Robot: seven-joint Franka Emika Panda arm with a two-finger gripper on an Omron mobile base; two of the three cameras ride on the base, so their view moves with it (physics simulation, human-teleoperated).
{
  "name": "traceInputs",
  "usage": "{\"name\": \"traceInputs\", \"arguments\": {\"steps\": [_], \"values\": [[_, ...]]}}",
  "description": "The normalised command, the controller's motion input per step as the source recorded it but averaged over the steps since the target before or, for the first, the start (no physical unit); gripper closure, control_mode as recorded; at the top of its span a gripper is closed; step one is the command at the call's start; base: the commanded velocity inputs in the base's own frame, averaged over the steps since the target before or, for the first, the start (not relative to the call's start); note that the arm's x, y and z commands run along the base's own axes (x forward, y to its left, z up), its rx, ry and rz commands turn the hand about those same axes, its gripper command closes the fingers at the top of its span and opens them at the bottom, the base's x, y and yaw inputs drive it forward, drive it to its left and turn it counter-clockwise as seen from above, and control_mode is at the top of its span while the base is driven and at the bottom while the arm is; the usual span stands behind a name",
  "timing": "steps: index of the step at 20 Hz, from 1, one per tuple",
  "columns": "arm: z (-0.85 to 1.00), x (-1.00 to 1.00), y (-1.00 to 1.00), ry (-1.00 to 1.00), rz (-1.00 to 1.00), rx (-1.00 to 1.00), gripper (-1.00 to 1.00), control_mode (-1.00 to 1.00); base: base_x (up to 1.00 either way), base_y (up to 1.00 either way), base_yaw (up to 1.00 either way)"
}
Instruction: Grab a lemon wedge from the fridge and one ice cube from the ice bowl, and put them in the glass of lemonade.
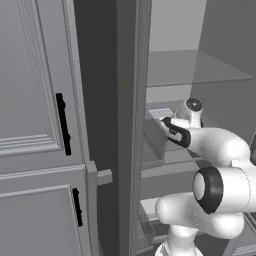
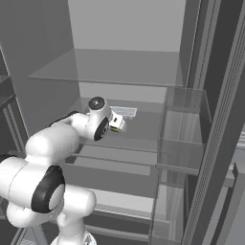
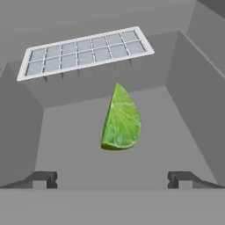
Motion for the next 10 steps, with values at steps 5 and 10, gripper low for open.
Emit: {"name": "traceInputs", "arguments": {"steps": [5,10], "values": [[-0.26,0.55,-0.01,0.00,-0.01,0.00,-1.00,-1.00,0.00,0.00,0.00],[-0.26,0.64,-0.14,0.00,-0.02,0.00,-1.00,-1.00,0.00,0.00,0.00]]}}
